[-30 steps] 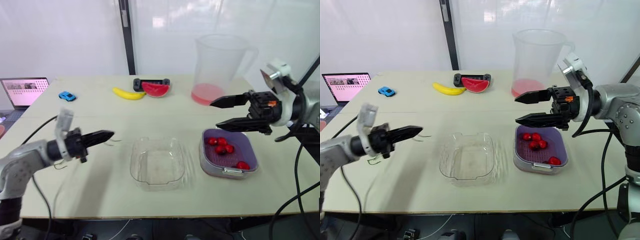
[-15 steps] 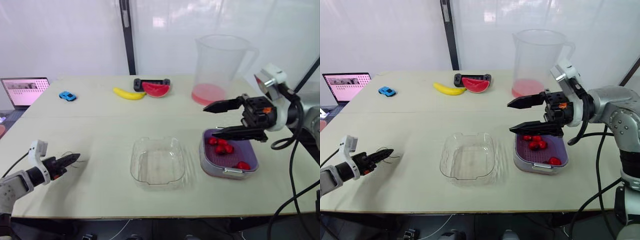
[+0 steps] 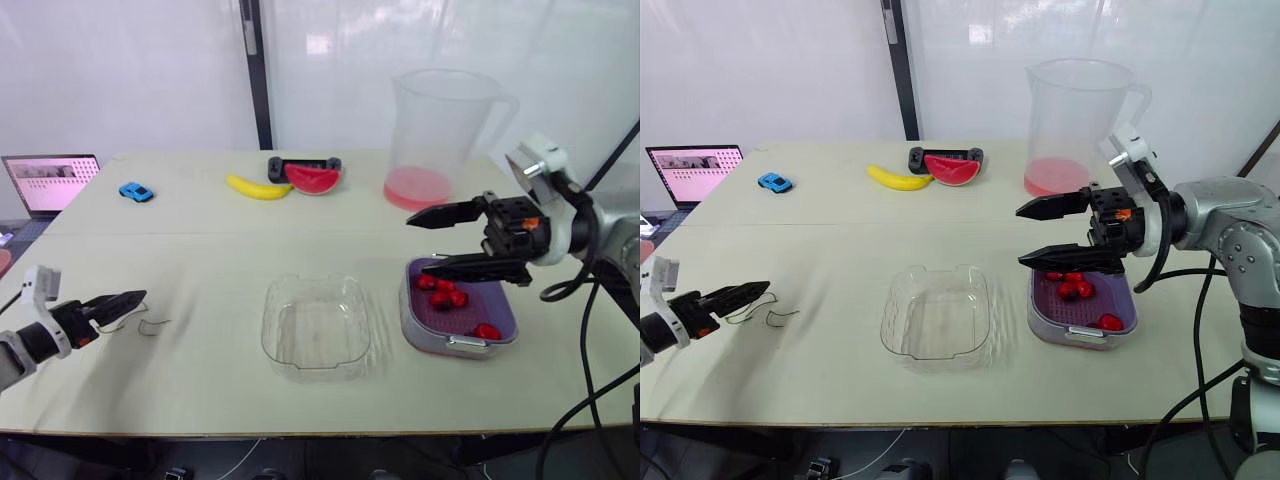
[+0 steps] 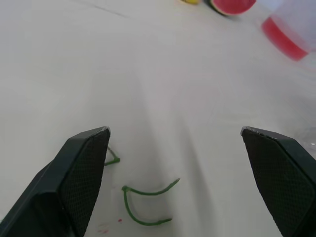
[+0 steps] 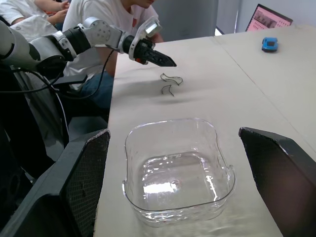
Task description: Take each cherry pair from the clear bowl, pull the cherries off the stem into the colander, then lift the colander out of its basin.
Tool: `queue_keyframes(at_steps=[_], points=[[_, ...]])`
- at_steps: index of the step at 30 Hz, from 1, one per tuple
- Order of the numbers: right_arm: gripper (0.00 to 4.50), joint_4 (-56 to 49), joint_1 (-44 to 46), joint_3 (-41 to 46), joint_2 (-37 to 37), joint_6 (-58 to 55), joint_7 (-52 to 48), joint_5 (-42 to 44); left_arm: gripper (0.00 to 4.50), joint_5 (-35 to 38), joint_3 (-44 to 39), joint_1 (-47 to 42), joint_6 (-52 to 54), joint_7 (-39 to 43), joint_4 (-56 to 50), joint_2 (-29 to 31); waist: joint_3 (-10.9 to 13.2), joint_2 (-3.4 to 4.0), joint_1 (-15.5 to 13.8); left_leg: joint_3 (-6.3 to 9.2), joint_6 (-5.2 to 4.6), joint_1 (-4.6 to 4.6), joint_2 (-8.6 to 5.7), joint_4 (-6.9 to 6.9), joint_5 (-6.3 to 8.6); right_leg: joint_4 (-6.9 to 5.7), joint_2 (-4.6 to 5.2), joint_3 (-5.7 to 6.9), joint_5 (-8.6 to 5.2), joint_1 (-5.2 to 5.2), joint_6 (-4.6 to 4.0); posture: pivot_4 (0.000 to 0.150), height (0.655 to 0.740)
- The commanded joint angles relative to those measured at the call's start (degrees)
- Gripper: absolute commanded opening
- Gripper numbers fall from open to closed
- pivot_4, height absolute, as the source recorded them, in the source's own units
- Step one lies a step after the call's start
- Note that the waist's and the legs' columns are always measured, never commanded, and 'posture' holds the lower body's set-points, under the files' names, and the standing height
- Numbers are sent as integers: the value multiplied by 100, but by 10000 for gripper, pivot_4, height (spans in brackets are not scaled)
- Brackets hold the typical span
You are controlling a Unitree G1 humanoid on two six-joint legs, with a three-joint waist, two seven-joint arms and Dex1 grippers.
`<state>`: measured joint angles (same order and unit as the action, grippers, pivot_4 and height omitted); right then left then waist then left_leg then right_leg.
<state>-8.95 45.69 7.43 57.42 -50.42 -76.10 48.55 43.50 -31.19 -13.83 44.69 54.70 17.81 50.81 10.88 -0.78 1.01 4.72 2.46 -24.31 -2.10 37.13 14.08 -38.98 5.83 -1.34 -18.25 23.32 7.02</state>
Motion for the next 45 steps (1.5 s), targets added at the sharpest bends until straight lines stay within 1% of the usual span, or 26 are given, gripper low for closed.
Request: queue_keyframes(at_steps=[1, 3, 7, 11, 15, 18, 21, 25, 27, 29, 31, 34, 39, 41, 43, 45], points=[[45000, -215, -52, 340, 169, -23, 154, 90, 44435, 265, -73, -239, -29, 589, -558, 354, 0, 0, -8, 1, 0, 0, 0, 0, 0, 0, 0, 0, 0, 0, 0, 1500, 7400], [45000, -259, -153, 421, 199, -44, 240, 83, 44435, 219, 49, -356, -173, 837, -729, 450, 0, -1, -22, 2, 0, -3, -1, 1, 0, 0, 1, 2, 0, 0, 0, 1500, 7400], [45000, -386, -535, 622, 373, -110, 584, -33, 44435, 25, 893, -673, -383, 2099, -1339, 1117, 1, 1, -12, -4, 1, -3, -4, -1, 0, 3, 4, 1, 0, -1, 0, 1500, 7400], [45000, -599, -975, 973, 537, -306, 949, 23, 44435, -160, 1410, -1257, -800, 2695, -1276, 1216, 1, 8, -3, -7, 1, -1, -4, -4, 0, 2, 0, 1, 0, -1, 0, 1500, 7400], [45000, -1115, -1795, 1755, 657, -714, 1576, 97, 44435, -349, 2031, -2290, -1087, 2988, -1069, 852, 1, 4, -34, -6, 0, -4, -8, 0, 0, 1, -10, 2, 0, -2, 0, 1500, 7400], [45000, -1435, -2278, 2260, 762, -915, 1806, 123, 44435, -501, 2357, -2703, -1169, 3204, -895, 632, 1, 5, -9, -14, -2, -6, -12, 10, 0, -2, -13, 6, 0, -9, 0, 1500, 7400], [45000, -1793, -2824, 2848, 957, -1195, 1828, 133, 44435, -608, 2594, -3023, -1236, 3421, -702, 419, 1, 5, 11, -16, -5, -5, -9, 8, 2, -4, -21, 6, 0, -7, 0, 1500, 7400], [45000, -2480, -4081, 4136, 1228, -1751, 1285, 15, 44435, -761, 2921, -3407, -1388, 3718, -407, 70, 0, 2, -32, -15, -6, -6, -10, 10, 2, -5, -24, 9, 0, -10, 0, 1500, 7400], [45000, -2841, -4643, 4793, 1273, -2050, 975, 25, 44435, -723, 3125, -3528, -1487, 3773, -337, -40, 0, 1, -35, -14, -10, -6, -10, 18, 5, -3, -24, 10, 0, -16, 0, 1500, 7400], [45000, -3195, -5159, 5233, 1284, -2179, 712, -54, 44435, -628, 3311, -3612, -1521, 3780, -303, -78, -1, 0, -35, -13, -11, -6, -11, 20, 5, -2, -23, 10, 0, -22, 1, 1500, 7400], [45000, -3567, -5657, 5474, 1252, -2086, 547, -264, 44435, -503, 3504, -3680, -1553, 3780, -338, -105, -2, -3, -12, -12, -12, -2, -10, 21, 6, -2, -24, 10, 0, -24, 1, 1500, 7400], [45000, -3828, -5767, 5430, 1269, -2070, 728, -256, 44435, -351, 3680, -3757, -1577, 3780, -403, -154, -2, -3, 8, -8, -12, 2, -7, 20, 6, -3, -26, 7, -1, -25, 1, 1500, 7400], [45000, -3989, -5883, 4751, 1639, -1837, 1062, -650, 44435, -321, 3780, -3755, -1666, 3780, -515, -159, -2, -3, -5, -3, -12, 3, -6, 21, 6, -3, -25, 8, -1, -26, 1, 1500, 7400], [45000, -3764, -5579, 4130, 1880, -1826, 1502, -688, 44435, -321, 3723, -3697, -1641, 3780, -670, -189, -2, -4, -6, -4, -12, 2, -6, 22, 6, -2, -25, 8, -1, -27, 1, 1500, 7400], [45000, -3612, -5252, 3413, 2146, -1572, 1950, -902, 44435, -364, 3666, -3631, -1619, 3780, -822, -241, -2, -4, 1, -2, -12, 2, -5, 24, 6, -1, -22, 6, -1, -28, 1, 1500, 7400], [45000, -3456, -4767, 2540, 2481, -1401, 2246, -880, 44435, -432, 3605, -3514, -1626, 3727, -1000, -299, -2, -1, 6, 0, -11, 2, -3, 22, 6, 0, -22, 7, -1, -27, 1, 1500, 7400]])
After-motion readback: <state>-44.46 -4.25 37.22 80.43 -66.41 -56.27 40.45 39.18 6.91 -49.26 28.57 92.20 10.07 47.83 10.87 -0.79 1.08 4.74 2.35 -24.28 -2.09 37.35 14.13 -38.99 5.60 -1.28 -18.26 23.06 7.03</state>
